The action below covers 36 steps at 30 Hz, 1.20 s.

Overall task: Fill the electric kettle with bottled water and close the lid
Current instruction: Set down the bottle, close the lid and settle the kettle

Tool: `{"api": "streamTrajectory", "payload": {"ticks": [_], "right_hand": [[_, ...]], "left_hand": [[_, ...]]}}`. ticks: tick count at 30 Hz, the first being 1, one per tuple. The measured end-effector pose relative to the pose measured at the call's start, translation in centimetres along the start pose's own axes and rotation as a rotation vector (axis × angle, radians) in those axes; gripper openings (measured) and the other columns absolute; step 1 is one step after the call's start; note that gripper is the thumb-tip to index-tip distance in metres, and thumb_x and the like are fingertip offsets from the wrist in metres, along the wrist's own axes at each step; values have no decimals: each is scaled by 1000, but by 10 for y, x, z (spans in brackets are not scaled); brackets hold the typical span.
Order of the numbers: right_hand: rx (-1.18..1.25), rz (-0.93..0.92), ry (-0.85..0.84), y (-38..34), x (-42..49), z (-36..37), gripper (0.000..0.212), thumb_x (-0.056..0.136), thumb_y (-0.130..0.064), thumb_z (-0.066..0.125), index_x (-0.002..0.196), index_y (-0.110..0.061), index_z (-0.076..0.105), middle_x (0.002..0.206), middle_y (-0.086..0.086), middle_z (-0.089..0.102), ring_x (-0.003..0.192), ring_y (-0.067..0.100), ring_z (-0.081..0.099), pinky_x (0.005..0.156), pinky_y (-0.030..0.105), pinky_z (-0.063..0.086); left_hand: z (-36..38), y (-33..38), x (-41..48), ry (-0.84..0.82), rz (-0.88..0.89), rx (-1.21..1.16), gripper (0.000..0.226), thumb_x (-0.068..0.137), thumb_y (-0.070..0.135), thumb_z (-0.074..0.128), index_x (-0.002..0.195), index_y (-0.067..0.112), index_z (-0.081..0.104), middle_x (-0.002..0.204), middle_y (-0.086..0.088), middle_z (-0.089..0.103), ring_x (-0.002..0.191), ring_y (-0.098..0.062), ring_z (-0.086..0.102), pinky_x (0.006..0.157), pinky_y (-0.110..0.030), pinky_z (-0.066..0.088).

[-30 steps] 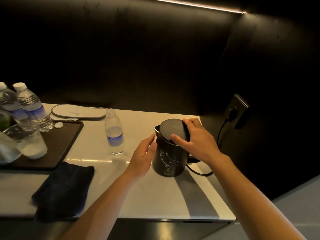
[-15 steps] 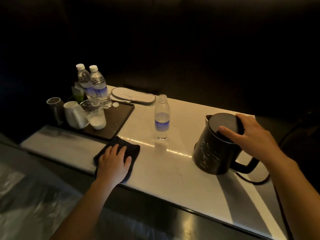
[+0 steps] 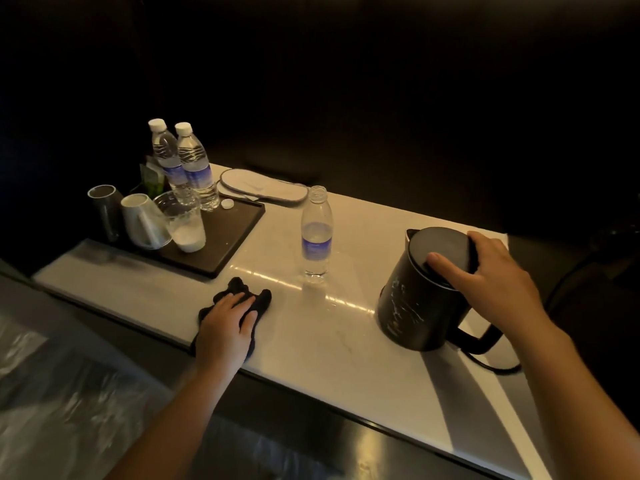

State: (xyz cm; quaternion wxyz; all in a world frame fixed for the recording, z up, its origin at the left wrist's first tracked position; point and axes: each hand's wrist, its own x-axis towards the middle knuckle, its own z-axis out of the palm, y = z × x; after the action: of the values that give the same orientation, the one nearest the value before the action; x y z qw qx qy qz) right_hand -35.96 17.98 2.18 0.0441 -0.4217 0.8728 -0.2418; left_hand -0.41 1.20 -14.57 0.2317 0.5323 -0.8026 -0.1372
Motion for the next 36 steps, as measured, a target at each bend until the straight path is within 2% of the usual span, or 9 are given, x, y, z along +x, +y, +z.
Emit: {"api": "streamTrajectory", "payload": {"ticks": [5,10,13,19,24,28,31,33,36], "right_hand": [[-11,13,8,-1,-3,3,90,75,-85,44,142,-27,35,138,1,47,111,26,54,70,32,39],[-30,47,6,-5,-6,3,93,72,-90,37,141,-27,34,134,0,47,107,25,55,70,34,44],[-39,43,8,-7,-7,0,91,73,-89,37,140,-26,34,130,-1,47,105,24,55,70,35,45],[-20,23,3,-7,-7,-4,90,73,-90,34,137,-26,37,124,-4,48,100,18,55,75,38,53],[-20,-6,15,-3,-6,-4,82,76,-85,38,134,-26,38,120,-5,48,97,17,53,68,32,47],[-5,-11,15,-1,-6,-2,83,78,-83,40,138,-26,36,127,-4,47,103,18,53,71,31,49],[2,1,22,-1,-7,0,84,78,-83,40,140,-27,35,131,-4,47,106,19,54,73,32,50],[-2,6,31,-1,-7,0,83,78,-82,40,140,-27,35,130,-4,47,104,19,54,70,30,47],[-12,-2,32,0,-7,-1,80,79,-82,39,137,-27,37,125,-5,48,101,17,53,68,29,44]], "left_hand": [[1,55,-24,113,-75,-326,26,94,12,63,119,13,70,116,-5,73,110,-22,68,99,-37,50],[-13,161,-33,-61,-548,-1355,21,99,19,57,109,23,75,104,-6,78,107,-30,71,94,-50,55],[-13,229,-35,-161,-513,-1624,27,99,25,55,120,35,70,120,-6,73,112,-28,70,91,-55,57],[44,297,-39,70,14,-1158,47,106,38,33,148,58,24,165,22,16,152,-7,22,119,-50,34],[88,288,-28,235,-80,-1068,47,106,39,25,152,35,33,156,4,42,143,-13,42,113,-47,42],[102,273,-23,184,-185,-1138,46,104,40,24,142,30,48,139,4,57,124,3,53,100,-18,47],[104,270,-15,87,-427,-1277,41,103,40,29,129,32,59,127,0,65,119,-14,61,92,-25,52],[97,279,-11,43,-554,-1353,42,102,43,31,132,30,57,136,-3,62,126,-19,58,97,-31,51],[75,302,-23,161,-334,-1209,54,102,54,21,154,42,26,164,14,28,149,-7,30,119,-33,31]]}}
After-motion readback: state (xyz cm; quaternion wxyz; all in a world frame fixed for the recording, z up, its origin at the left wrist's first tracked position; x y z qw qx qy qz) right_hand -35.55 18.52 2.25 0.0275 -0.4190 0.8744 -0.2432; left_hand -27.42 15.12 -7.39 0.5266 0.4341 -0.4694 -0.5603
